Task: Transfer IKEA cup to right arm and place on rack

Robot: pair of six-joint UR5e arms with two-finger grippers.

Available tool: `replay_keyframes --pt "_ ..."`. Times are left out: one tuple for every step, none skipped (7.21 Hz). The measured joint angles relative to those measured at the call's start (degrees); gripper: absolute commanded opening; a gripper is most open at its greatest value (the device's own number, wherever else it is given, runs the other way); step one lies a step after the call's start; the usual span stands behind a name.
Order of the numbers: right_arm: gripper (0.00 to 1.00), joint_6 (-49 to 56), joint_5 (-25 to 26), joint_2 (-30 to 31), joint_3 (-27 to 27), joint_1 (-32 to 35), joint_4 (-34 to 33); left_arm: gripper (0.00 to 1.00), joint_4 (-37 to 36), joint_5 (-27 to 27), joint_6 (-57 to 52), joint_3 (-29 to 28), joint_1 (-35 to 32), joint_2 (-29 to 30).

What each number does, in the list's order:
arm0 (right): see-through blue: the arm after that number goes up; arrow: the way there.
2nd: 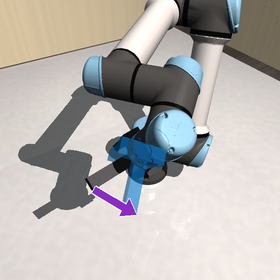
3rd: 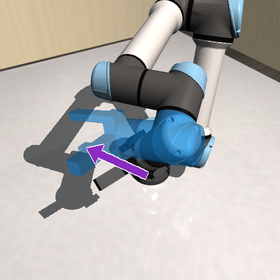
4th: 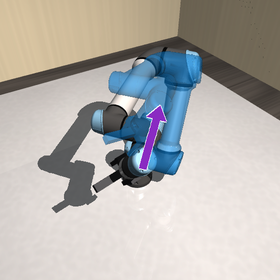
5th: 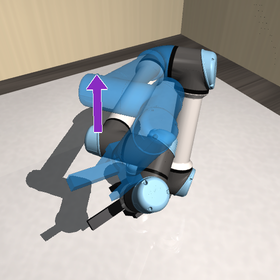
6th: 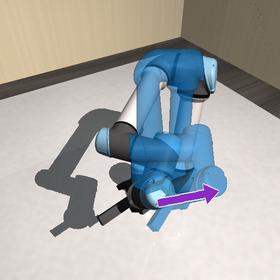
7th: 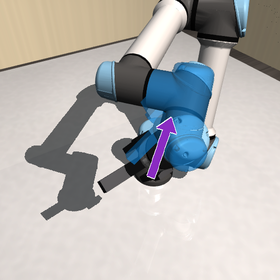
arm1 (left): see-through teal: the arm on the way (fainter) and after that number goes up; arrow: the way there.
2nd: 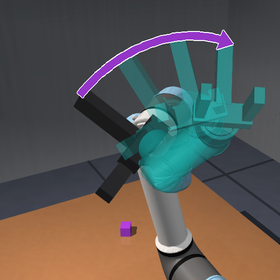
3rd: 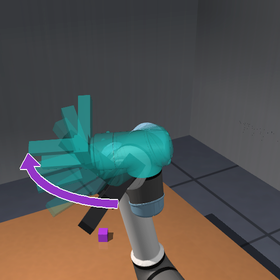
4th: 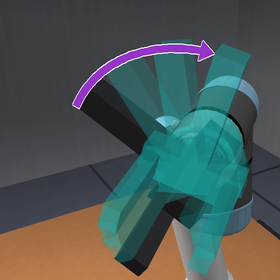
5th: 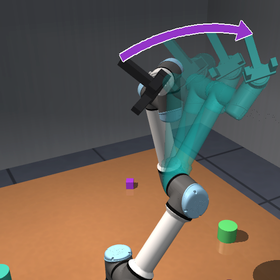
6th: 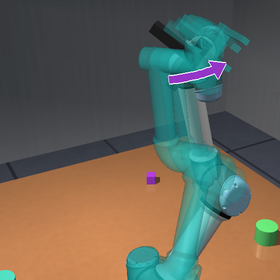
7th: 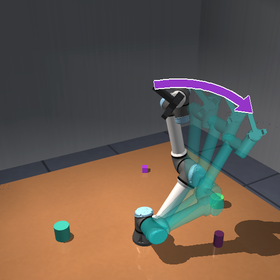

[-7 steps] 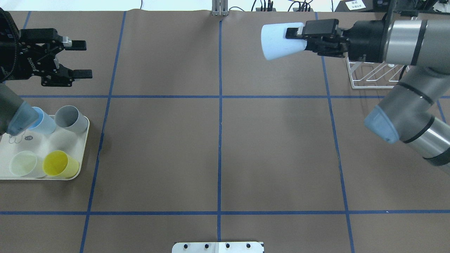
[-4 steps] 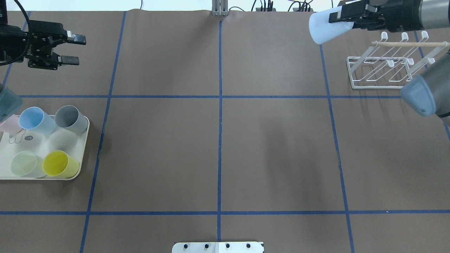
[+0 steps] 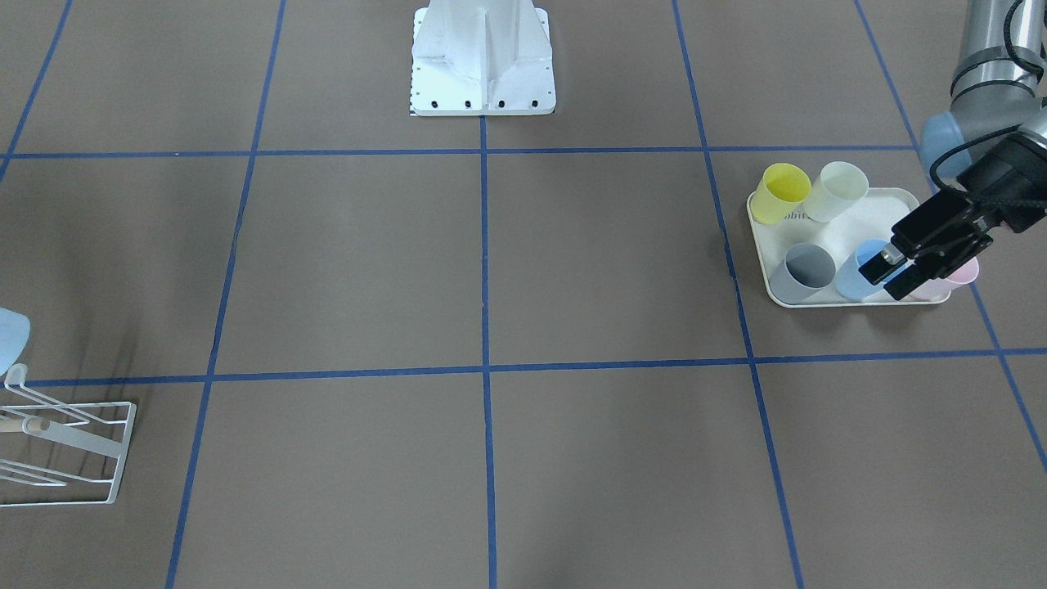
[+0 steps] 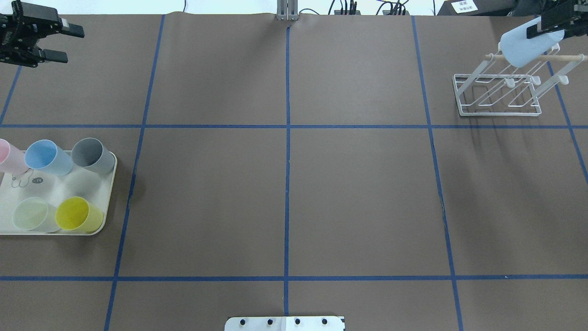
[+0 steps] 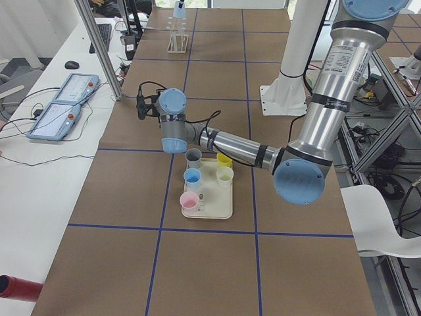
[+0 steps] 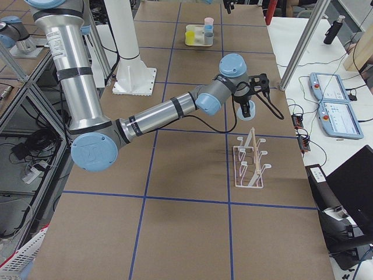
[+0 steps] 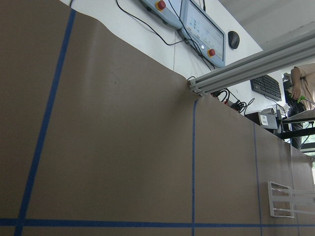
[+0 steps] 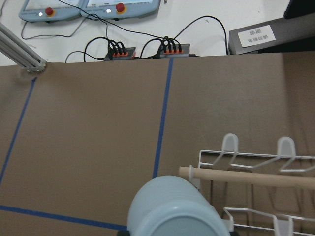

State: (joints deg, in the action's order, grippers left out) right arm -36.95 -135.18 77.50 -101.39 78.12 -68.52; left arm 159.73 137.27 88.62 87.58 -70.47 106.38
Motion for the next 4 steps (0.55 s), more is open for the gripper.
replay_keyframes --pt "0.1 4.2 0.4 0.4 1.1 -0.1 -3.8 1.0 -0.3 0.1 -0.3 0.0 -0.1 -0.3" --pt "0.1 7.0 0.7 0.3 2.9 -0.6 -5.5 1.0 -0.3 0.2 -0.3 0.1 -0.1 -0.6" --pt "0.1 8.1 0.7 0.2 4.4 -0.9 -6.1 1.0 -0.3 0.2 -0.4 0.1 -0.1 -0.7" --pt "0.1 8.5 0.7 0.0 5.4 -1.2 -6.3 1.0 -0.3 0.2 -0.4 0.1 -0.1 -0.8"
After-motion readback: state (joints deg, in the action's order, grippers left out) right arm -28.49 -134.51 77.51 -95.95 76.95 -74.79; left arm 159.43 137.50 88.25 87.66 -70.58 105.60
